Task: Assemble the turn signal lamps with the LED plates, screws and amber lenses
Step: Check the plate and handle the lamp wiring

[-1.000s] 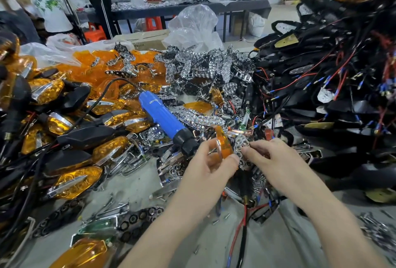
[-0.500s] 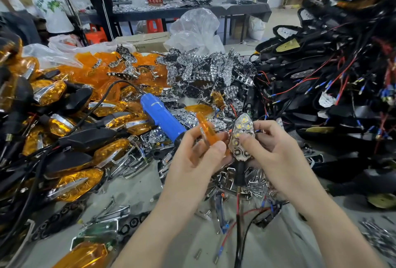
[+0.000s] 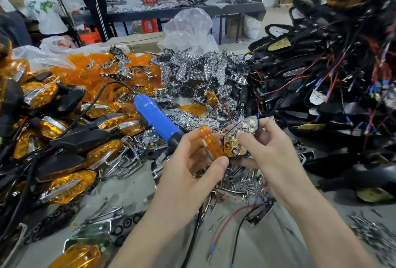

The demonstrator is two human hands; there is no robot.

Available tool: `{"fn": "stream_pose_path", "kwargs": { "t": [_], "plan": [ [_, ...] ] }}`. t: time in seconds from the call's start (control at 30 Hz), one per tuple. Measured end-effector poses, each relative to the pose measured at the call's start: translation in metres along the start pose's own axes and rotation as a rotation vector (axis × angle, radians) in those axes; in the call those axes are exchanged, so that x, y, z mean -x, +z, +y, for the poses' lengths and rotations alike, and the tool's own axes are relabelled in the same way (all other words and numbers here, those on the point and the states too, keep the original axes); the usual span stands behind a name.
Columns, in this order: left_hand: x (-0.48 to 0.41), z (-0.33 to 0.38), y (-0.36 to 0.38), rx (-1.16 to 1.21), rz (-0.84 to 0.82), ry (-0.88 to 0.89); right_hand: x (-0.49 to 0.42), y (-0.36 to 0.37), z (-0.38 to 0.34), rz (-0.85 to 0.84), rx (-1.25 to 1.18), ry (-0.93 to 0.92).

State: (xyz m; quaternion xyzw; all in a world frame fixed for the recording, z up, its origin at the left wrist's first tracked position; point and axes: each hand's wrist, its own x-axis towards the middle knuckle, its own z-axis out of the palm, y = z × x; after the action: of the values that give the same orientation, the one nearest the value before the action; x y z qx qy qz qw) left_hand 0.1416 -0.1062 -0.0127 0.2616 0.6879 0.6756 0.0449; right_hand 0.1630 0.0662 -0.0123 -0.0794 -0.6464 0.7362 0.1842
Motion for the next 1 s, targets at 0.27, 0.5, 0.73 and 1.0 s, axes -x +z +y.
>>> {"fn": "stream_pose_path", "kwargs": {
  "t": [0.27,0.5,0.73,1.0],
  "plan": [
    [-0.001,-0.003,0.001,-0.019,-0.006,0.029,0.005,0.000,-0.006,0.004,0.165,-0.126],
    [0.000,-0.001,-0.004,-0.066,-0.034,0.038,0.007,0.002,-0.008,-0.002,0.226,-0.181],
    [0.001,-0.002,-0.004,-0.084,-0.019,0.067,0.007,0.002,-0.009,-0.013,0.195,-0.169],
    [0.001,-0.006,-0.003,-0.150,0.006,0.087,0.010,0.007,-0.011,0.016,0.249,-0.180]
  ]
}}
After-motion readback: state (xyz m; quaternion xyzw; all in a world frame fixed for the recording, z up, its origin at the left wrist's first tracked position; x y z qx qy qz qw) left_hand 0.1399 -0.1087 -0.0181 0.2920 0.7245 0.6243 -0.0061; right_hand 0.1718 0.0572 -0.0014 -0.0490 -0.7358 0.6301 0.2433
